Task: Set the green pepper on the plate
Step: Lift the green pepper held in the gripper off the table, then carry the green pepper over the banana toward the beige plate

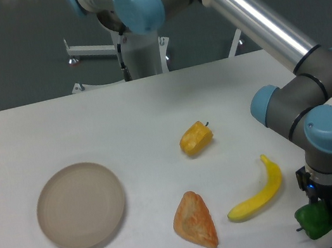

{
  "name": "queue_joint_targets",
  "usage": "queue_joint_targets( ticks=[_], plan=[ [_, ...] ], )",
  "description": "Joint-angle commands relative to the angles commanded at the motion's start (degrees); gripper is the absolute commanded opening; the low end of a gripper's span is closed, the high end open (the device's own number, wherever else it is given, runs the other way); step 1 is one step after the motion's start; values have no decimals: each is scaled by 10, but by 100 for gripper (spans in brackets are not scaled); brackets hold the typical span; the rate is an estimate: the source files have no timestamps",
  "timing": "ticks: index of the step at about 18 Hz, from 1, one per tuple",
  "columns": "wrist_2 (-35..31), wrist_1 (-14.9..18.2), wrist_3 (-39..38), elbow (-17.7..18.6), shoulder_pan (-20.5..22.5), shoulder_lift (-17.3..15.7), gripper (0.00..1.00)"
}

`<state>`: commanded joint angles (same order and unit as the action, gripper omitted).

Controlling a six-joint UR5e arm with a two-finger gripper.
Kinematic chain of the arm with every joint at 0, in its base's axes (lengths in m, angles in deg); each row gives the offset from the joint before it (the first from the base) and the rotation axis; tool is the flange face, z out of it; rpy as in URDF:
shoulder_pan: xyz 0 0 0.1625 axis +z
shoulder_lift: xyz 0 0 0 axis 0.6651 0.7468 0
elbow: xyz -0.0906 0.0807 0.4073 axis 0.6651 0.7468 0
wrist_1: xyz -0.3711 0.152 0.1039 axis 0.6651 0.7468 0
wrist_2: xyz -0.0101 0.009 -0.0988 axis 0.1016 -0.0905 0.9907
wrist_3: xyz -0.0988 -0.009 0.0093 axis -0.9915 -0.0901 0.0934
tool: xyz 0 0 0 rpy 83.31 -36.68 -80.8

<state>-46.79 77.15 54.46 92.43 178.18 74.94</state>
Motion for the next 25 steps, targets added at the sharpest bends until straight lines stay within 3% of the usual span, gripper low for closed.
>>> queue_joint_targets(
  ticks=[8,12,15,22,25],
  plan=[
    [-2,5,-17,18,-5,-17,23],
    [-2,5,-53,69,-12,-54,23],
    [-1,6,-105,127,-27,-104,23],
    [14,23,-306,255,-97,-222,24],
    [18,22,-393,294,-139,-256,24]
  ],
)
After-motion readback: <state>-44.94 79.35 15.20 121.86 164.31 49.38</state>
